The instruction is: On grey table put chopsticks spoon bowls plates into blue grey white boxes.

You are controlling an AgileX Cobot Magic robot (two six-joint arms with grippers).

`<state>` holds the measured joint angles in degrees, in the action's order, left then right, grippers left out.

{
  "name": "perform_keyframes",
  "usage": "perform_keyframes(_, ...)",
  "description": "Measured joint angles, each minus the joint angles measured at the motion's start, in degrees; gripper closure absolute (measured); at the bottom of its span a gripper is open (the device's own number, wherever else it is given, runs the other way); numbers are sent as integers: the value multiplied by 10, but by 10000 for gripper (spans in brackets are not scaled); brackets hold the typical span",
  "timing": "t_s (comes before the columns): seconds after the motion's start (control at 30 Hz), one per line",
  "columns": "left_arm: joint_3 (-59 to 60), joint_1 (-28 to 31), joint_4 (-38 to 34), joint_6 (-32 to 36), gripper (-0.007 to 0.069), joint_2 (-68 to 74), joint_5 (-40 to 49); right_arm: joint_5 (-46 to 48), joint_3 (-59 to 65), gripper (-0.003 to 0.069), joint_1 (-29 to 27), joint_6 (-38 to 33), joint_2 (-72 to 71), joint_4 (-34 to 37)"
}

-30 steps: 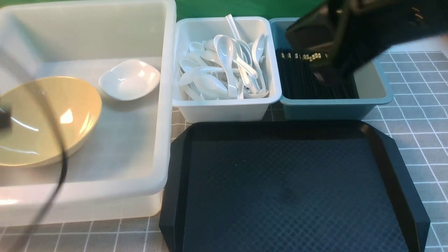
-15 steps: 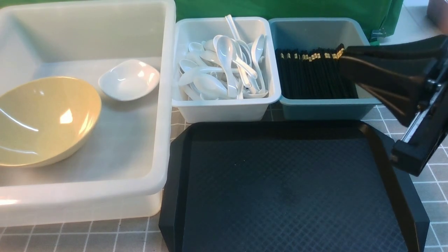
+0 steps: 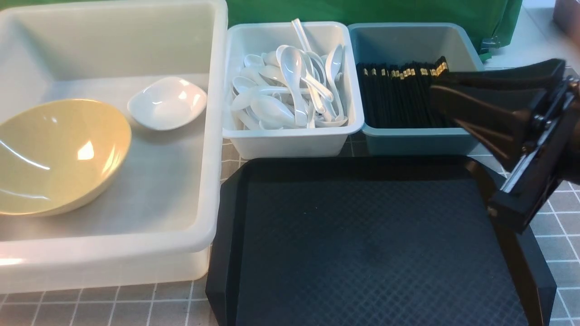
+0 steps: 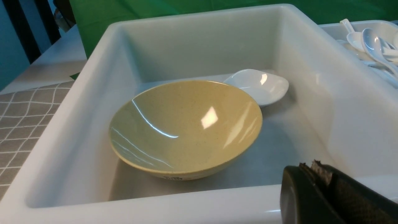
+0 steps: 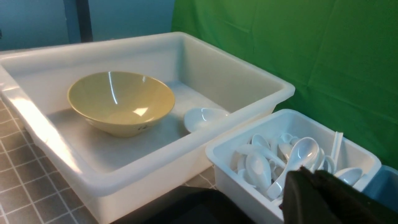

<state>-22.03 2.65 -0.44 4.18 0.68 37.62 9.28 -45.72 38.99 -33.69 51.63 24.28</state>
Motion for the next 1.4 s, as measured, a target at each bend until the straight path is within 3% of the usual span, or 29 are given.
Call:
perform_keyframes(0.43, 0, 1, -4, 0, 636, 0, 0, -36, 1, 580, 4, 17, 38, 0)
perform_keyframes(0.63, 0, 1, -4, 0, 636, 0, 0, -48, 9, 627, 4, 24, 6, 0)
perform_keyframes(0.8, 0, 1, -4, 0, 636, 0, 0, -162, 111, 627, -14, 40, -62, -10)
perform_keyframes(0.93, 0, 1, -4, 0, 636, 0, 0, -253, 262, 627, -87, 113, -147, -32)
perform_keyframes(1.1, 0, 1, -4, 0, 636, 0, 0, -255, 401, 627, -202, 175, -266, -66)
perform_keyframes(1.2, 0, 1, -5, 0, 636, 0, 0, -242, 444, 627, -265, 221, -335, -107)
perform_keyframes(1.23, 0, 1, -5, 0, 636, 0, 0, -220, 464, 627, -308, 264, -378, -150)
perform_keyframes(1.4, 0, 1, -5, 0, 636, 0, 0, -130, 473, 627, -396, 357, -452, -243)
